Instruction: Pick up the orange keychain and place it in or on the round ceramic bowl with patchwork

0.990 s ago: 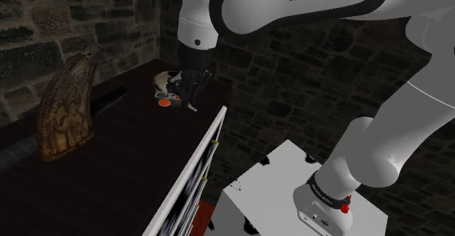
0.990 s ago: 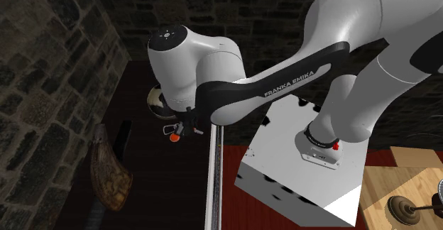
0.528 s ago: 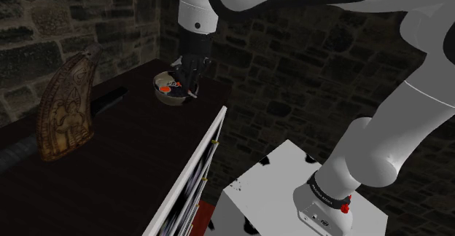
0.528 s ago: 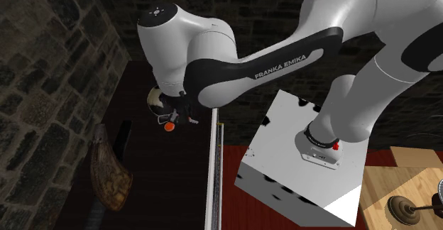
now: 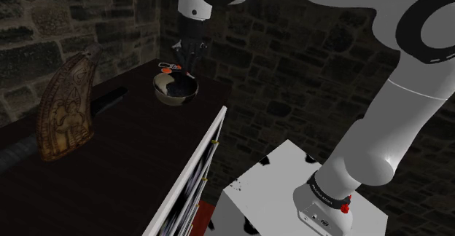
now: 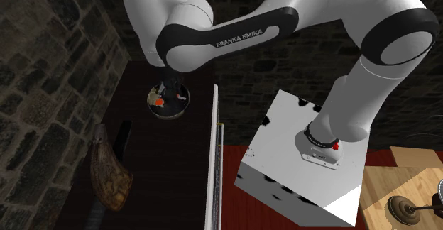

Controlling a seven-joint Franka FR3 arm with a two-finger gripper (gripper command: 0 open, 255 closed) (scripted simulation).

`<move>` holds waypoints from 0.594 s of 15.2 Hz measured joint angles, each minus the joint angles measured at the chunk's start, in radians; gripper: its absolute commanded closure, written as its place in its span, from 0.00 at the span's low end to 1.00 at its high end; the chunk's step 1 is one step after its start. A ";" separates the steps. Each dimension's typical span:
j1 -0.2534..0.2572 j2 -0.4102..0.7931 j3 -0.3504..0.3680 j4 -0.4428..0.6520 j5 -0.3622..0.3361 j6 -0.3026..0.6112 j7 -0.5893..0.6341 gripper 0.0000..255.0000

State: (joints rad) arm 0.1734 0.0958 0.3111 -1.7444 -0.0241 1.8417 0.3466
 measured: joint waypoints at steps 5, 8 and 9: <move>-0.023 0.079 -0.023 0.083 -0.021 -0.008 -0.044 1.00; -0.024 0.091 -0.025 0.062 -0.024 0.025 -0.046 1.00; -0.024 0.096 -0.026 0.056 -0.026 0.035 -0.046 1.00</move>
State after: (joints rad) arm 0.1492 0.1914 0.2853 -1.6884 -0.0498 1.8771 0.3005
